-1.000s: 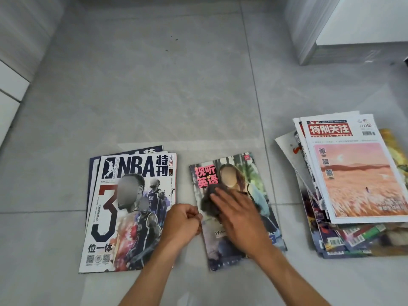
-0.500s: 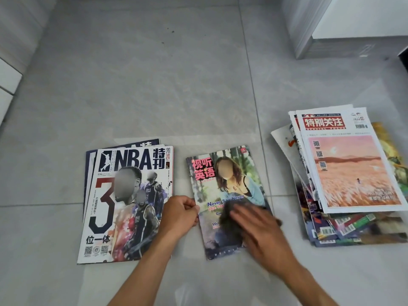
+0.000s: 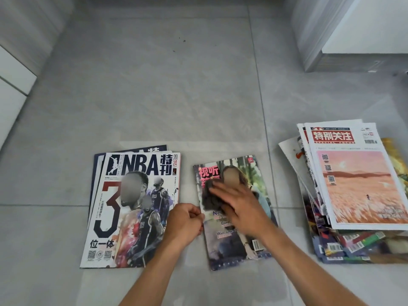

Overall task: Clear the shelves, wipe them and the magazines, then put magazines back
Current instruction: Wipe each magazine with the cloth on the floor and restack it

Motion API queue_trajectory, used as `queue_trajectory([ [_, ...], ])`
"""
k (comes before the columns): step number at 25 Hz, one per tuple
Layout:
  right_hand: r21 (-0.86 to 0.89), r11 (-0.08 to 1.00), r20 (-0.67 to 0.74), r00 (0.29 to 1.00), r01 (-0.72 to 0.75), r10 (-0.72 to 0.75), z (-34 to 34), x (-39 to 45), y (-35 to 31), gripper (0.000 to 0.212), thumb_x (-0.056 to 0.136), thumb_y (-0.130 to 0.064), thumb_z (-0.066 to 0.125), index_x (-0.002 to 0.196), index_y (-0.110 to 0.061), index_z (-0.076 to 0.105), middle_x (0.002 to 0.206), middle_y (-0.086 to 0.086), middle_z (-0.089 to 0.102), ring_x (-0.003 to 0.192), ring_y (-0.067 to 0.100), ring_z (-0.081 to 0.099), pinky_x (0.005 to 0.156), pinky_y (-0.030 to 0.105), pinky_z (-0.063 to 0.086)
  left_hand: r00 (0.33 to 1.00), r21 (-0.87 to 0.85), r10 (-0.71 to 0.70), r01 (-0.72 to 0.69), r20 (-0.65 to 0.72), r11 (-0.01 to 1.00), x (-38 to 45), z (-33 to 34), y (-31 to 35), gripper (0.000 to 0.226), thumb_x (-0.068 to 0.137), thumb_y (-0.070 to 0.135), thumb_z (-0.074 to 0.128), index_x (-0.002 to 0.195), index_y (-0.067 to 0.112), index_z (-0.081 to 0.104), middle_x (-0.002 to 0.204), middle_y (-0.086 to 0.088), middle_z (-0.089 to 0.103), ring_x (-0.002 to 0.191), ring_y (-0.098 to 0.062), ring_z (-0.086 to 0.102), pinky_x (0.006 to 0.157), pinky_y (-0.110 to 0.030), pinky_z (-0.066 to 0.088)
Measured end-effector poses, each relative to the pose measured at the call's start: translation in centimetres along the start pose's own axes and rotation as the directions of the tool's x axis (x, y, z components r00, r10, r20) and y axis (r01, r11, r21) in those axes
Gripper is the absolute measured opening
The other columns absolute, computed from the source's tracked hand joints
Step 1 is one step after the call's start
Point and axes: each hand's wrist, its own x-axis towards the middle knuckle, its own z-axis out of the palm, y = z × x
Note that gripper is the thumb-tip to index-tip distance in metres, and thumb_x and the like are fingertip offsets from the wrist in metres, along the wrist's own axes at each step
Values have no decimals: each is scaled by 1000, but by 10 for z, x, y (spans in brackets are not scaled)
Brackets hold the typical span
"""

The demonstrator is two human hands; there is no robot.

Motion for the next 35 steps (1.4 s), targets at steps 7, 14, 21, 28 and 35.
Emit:
queue_trajectory([
  [7,44,996,70,994,77,-80,2,3,-6,62,85,-10,62,143,-31,53,153,-14,44,146,12,32,116,48,31,999,-18,-28,28,28,999,4,-4,1,21,88,-2,64,72,10,65,64,-8,67,53,-19,65,62,-38,61],
  [14,87,971,170,957,223,-235,-13,-61,7,62,86,-12,64,141,-37,52,154,-22,40,146,5,31,117,45,33,1000,-5,-12,12,11,1000,2,-2,-2,17,89,2,68,75,12,66,60,-1,67,52,-14,66,62,-34,61],
  [21,37,999,-36,999,-31,33,-28,19,41,66,81,0,67,141,-27,55,151,-11,47,143,14,38,115,56,33,999,-1,-33,33,20,999,0,-6,4,14,88,3,69,78,12,68,64,-5,70,57,-16,68,68,-39,63],
  [28,67,993,93,991,94,-101,-23,-112,23,71,87,-8,69,145,-40,46,154,-23,39,146,10,33,114,42,33,1000,13,-12,12,13,1000,1,-4,0,16,89,3,68,78,14,67,68,-4,69,59,-15,69,61,-28,60],
  [35,176,953,-138,952,-246,272,-42,49,64,59,86,-2,69,139,-23,57,147,-2,52,139,23,45,114,55,34,1000,19,-16,16,-1,1000,-4,-1,2,13,90,6,68,81,15,68,71,-3,71,61,-14,70,64,-31,61],
])
